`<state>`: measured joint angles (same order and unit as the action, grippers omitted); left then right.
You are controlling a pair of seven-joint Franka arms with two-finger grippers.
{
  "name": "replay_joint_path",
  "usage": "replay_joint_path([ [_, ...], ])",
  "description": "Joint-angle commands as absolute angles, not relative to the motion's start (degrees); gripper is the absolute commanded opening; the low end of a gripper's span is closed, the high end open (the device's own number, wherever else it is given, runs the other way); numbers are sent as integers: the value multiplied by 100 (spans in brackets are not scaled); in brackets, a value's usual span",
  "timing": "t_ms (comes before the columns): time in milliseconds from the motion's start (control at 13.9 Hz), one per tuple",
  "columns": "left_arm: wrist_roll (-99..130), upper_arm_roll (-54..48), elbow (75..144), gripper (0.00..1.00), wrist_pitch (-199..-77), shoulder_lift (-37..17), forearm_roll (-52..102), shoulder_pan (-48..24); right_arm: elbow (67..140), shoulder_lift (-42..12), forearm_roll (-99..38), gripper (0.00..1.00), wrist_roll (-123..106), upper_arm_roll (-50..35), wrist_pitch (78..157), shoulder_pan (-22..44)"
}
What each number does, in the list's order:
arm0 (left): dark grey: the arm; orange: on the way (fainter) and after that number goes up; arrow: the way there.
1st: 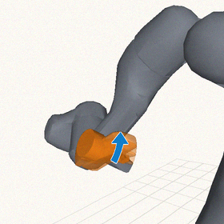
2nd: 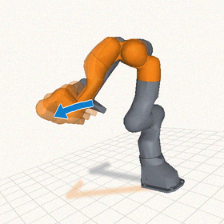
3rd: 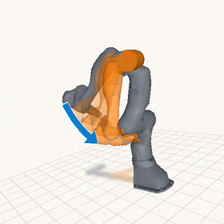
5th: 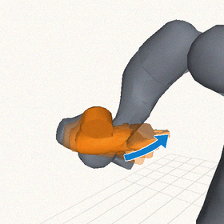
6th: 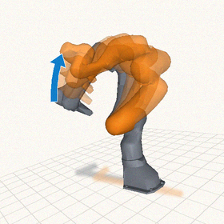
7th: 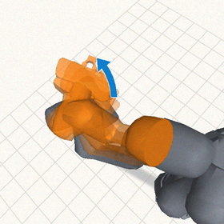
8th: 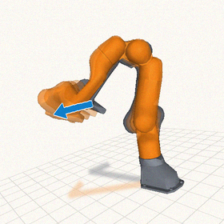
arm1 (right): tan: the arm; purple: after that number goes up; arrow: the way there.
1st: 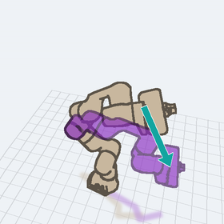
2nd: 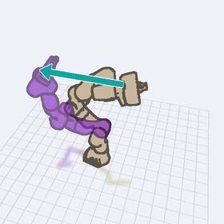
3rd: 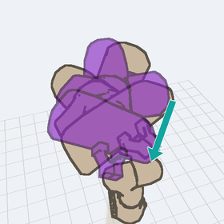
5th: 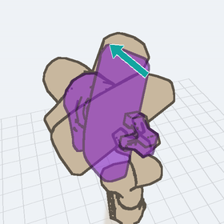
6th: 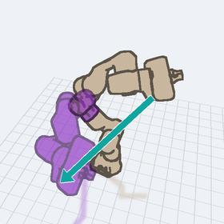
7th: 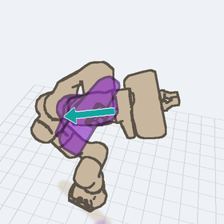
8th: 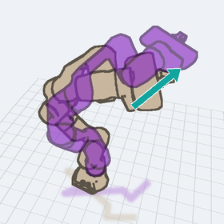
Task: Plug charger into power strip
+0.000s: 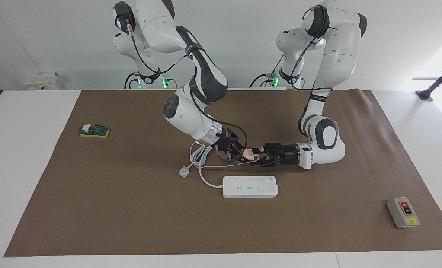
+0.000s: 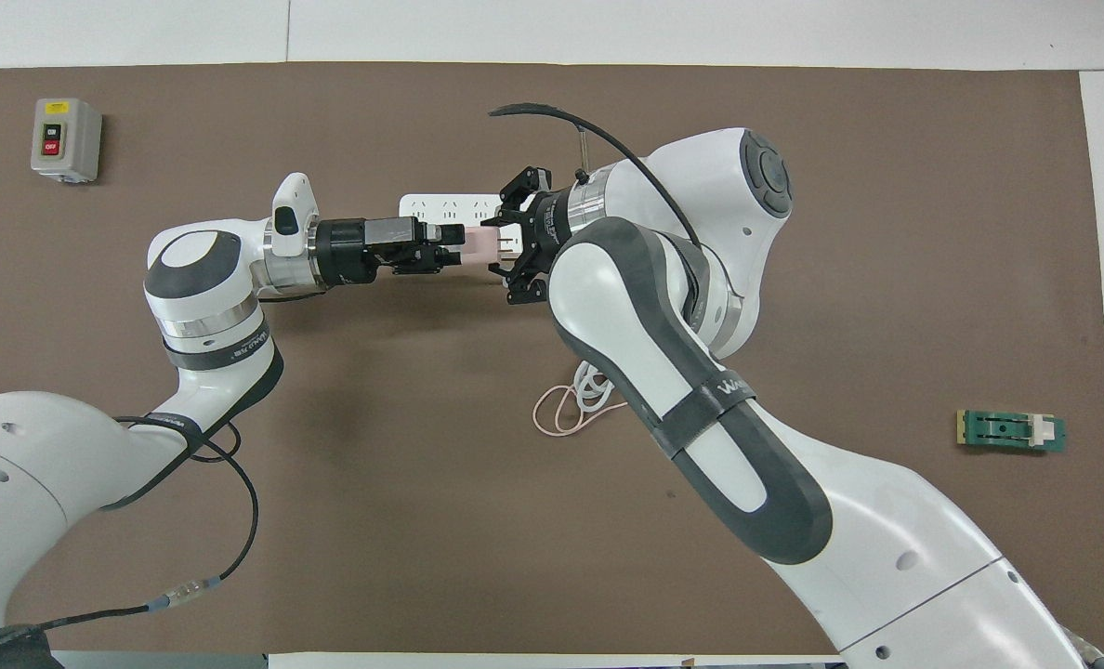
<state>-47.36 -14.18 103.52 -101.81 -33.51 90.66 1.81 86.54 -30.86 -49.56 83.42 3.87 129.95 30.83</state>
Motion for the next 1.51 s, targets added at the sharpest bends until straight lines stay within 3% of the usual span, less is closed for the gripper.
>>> replay_joint_path([
  [0,-4816,-1441,10301,100,-10090,-3384,8982,211,8543,-3243,-5299,0,8104,378,13043,3059],
  [649,-4913,-1441,10266,98,-10090,-3419,8982,202,8517,-3252,-5510,0,7981,369,12955,3032],
  [721,-4913,-1450,10257,90,-10090,-3419,8982,202,8517,-3252,-5554,0,7876,369,12929,3032],
  [1010,-4904,-1450,10248,36,-10081,-3428,8982,202,8517,-3252,-5678,0,7814,378,12929,3041],
  [1226,-4913,-1450,10239,0,-10090,-3436,8982,193,8517,-3252,-5678,0,7805,378,12929,3041],
  [1442,-4913,-1450,10231,0,-10090,-3428,8991,193,8517,-3252,-5678,0,7805,378,12937,3041],
])
